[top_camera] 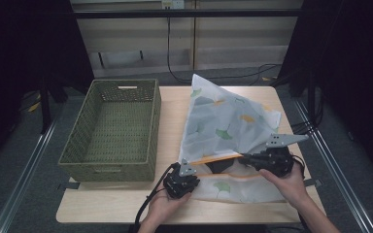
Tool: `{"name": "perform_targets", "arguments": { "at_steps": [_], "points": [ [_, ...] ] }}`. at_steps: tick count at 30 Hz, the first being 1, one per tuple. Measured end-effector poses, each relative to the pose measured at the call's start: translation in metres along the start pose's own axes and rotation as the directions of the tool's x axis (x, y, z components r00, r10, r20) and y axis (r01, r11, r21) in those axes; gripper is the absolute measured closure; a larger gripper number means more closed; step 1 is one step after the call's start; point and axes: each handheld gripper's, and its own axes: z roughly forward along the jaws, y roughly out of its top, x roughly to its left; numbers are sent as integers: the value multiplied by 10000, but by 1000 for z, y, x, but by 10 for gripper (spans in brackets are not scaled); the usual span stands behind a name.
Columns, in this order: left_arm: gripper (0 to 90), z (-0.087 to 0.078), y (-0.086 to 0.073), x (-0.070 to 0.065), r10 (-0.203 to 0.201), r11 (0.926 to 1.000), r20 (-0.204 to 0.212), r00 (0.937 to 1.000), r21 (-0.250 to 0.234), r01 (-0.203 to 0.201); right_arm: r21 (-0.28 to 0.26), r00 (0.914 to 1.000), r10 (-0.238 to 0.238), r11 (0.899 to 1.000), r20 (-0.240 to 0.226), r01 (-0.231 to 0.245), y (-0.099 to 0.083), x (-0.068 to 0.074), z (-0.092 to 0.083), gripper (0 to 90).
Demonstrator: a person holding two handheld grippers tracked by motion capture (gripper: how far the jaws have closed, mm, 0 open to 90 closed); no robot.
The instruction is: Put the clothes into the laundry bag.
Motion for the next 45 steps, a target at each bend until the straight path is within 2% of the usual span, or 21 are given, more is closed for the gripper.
{"name": "perform_targets", "arguments": {
  "at_steps": [5, 8, 11, 13, 15, 16, 19, 22, 23, 24, 26, 27, 28, 29, 31, 32, 34, 36, 38, 41, 45],
  "points": [
    [812, 0, 1, -1, -54, 9999, -118, 9999, 133, 56, 778, 9986, 96, 9970, -526, -55, -19, -1, 12, 881],
    [809, 1, -1, -1, -44, 9998, -84, 10000, -177, 42, 1204, 9976, 137, 9927, -679, -54, -27, -5, 21, 876],
    [836, -6, -3, 1, 488, 9988, 16, 9988, -44, -487, 1775, 9973, 244, 9841, -687, -119, -36, -7, 30, 869],
    [810, -18, -8, 6, 18, 9978, 228, 9997, -669, -3, 2256, 9991, 85, 9742, -426, 13, -41, -7, 36, 868],
    [775, -30, -8, 6, 48, 9903, 513, 9987, -1390, 24, 2483, 9990, 44, 9687, -438, 66, -42, -8, 39, 859],
    [766, -36, -5, 6, 138, 9872, 379, 9992, -1594, -75, 2546, 9989, 159, 9670, -432, -44, -43, -8, 40, 852],
    [729, -42, 8, 8, 314, 9813, 252, 9992, -1905, -260, 2965, 9990, 178, 9550, -401, -51, -47, -10, 47, 823],
    [714, -33, 18, 18, -31, 9780, 315, 9995, -2084, 95, 3173, 9993, 29, 9483, -378, 93, -50, -10, 52, 805],
    [677, -28, 22, 21, -282, 9831, -124, 9995, -1812, 255, 3151, 9992, -75, 9489, -389, 193, -50, -11, 53, 803],
    [657, -27, 24, 22, -383, 9817, -353, 9986, -1877, 311, 3217, 9995, -57, 9467, -326, 159, -50, -10, 54, 804],
    [658, -22, 25, 24, -230, 9831, -437, 9988, -1827, 147, 3225, 9996, -66, 9464, -273, 151, -50, -12, 54, 778],
    [658, -16, 26, 25, -131, 9906, -1001, 9949, -1367, -7, 3169, 9996, -77, 9483, -275, 160, -50, -13, 54, 759],
    [658, -7, 25, 30, -414, 9953, -961, 9945, -915, 326, 3219, 9998, 72, 9468, -202, -3, -51, -13, 53, 728],
    [669, -2, 23, 32, -393, 9983, -812, 9959, -465, 356, 3242, 9999, 75, 9460, -129, -29, -51, -14, 52, 703],
    [670, 7, 21, 28, -43, 9987, -982, 9952, 502, 92, 3106, 9997, 240, 9503, -64, -208, -53, -15, 48, 661],
    [661, 11, 20, 27, -40, 9985, -779, 9970, 534, 82, 2945, 9997, 207, 9555, -116, -164, -52, -16, 43, 639],
    [651, 12, 18, 26, -9, 9991, -710, 9975, 424, 39, 2655, 9998, 216, 9639, 24, -215, -49, -16, 35, 641],
    [643, 11, 19, 28, 21, 9987, -608, 9981, 508, 10, 2342, 9992, 236, 9717, 336, -308, -47, -20, 27, 703],
    [628, 10, 15, 29, 28, 9995, -605, 9982, 314, -9, 2299, 9952, 427, 9712, 881, -620, -50, -26, 19, 766],
    [614, 6, 10, 30, -40, 10000, -641, 9979, -76, 35, 2694, 9862, 666, 9572, 1513, -1060, -62, -35, 15, 782],
    [657, -11, 6, 28, -119, 9961, -160, 9998, -876, 105, 2961, 9728, 937, 9425, 2116, -1552, -73, -44, 13, 781]
  ]
}}
